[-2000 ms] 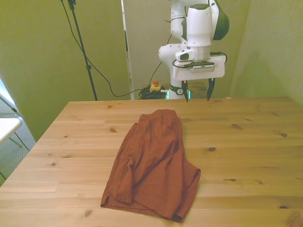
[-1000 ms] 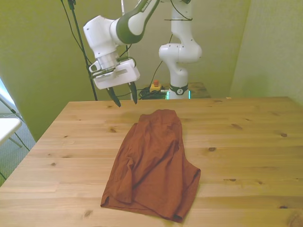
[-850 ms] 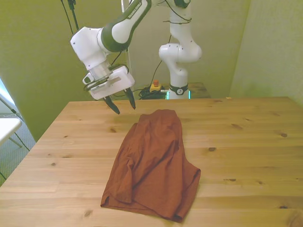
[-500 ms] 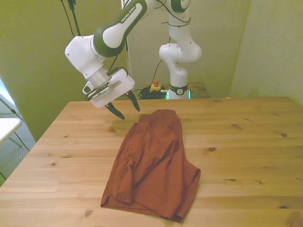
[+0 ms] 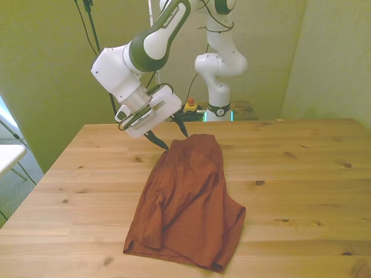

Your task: Unfold the shorts

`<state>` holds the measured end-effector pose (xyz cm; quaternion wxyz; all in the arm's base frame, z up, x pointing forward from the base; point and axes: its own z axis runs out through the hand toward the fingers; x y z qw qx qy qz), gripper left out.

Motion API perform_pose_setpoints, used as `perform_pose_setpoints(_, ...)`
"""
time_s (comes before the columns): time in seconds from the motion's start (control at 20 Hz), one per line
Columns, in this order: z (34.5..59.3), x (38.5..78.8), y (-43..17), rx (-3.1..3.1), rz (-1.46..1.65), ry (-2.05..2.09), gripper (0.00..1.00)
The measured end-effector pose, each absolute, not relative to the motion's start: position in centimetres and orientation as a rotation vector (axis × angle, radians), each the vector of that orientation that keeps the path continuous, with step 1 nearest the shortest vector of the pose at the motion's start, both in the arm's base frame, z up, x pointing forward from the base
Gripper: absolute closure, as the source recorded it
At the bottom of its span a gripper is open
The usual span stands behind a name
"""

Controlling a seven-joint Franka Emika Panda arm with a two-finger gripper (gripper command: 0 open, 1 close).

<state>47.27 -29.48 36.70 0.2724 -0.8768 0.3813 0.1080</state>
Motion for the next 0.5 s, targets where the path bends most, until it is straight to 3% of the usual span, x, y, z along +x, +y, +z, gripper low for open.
perform_pose_setpoints(0.5,35.8,44.6,-28.1,-2.334,0.303,1.041,0.00)
